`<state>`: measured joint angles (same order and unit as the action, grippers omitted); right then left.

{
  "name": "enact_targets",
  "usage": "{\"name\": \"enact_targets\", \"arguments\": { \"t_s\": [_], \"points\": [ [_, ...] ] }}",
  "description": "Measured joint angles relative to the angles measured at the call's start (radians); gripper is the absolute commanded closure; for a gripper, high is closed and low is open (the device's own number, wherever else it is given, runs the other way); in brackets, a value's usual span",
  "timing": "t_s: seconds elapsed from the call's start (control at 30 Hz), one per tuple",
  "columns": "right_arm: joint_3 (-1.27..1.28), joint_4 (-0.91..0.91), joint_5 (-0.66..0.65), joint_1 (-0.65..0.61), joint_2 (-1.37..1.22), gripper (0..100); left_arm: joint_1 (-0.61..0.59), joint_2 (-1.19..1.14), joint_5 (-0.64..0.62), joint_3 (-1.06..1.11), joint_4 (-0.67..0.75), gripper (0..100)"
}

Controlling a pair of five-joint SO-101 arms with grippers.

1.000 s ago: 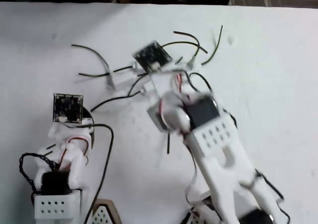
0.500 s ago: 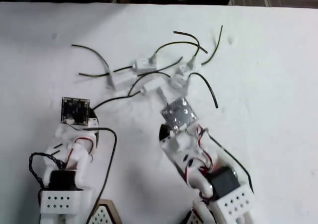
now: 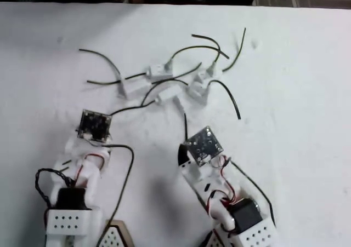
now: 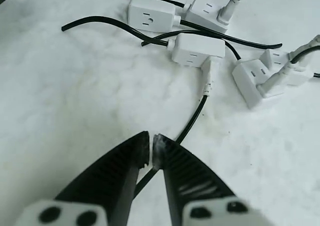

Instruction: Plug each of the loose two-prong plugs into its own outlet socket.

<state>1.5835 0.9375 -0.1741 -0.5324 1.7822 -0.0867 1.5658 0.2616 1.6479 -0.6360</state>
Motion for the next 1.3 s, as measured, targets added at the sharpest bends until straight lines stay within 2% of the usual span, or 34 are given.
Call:
{"name": "enact_targets", "arguments": {
  "t_s": [0.1, 0.27, 0.57, 0.7, 0.87, 1.0, 1.13, 1.3],
  "points": [
    [0.008, 0.0, 0.0, 0.0, 0.0, 98.1, 0.0, 0.071, -0.068, 0.0, -0.049, 98],
    [0.091, -0.04, 0.0, 0.0, -0.003, 98.0, 0.0, 0.235, -0.089, 0.0, -0.203, 98],
    [0.097, -0.091, 0.0, 0.002, 0.0, 98.0, 0.0, 0.239, -0.084, 0.003, -0.218, 98],
    [0.097, -0.043, 0.0, 0.0, 0.0, 98.0, 0.0, 0.239, 0.026, 0.048, -0.222, 98],
    [0.097, -0.034, 0.0, 0.0, 0.0, 98.0, 0.0, 0.239, 0.215, 0.048, -0.307, 98],
    [0.097, -0.006, 0.0, 0.0, 0.0, 97.8, 0.0, 0.239, 0.239, 0.048, -0.397, 98],
    [0.097, 0.103, 0.0, 0.0, 0.0, 97.8, 0.0, 0.239, 0.244, 0.048, -0.525, 98],
    [0.097, 0.158, 0.0, 0.0, 0.0, 97.8, 0.0, 0.239, 0.245, 0.048, -0.557, 98]
  ]
}}
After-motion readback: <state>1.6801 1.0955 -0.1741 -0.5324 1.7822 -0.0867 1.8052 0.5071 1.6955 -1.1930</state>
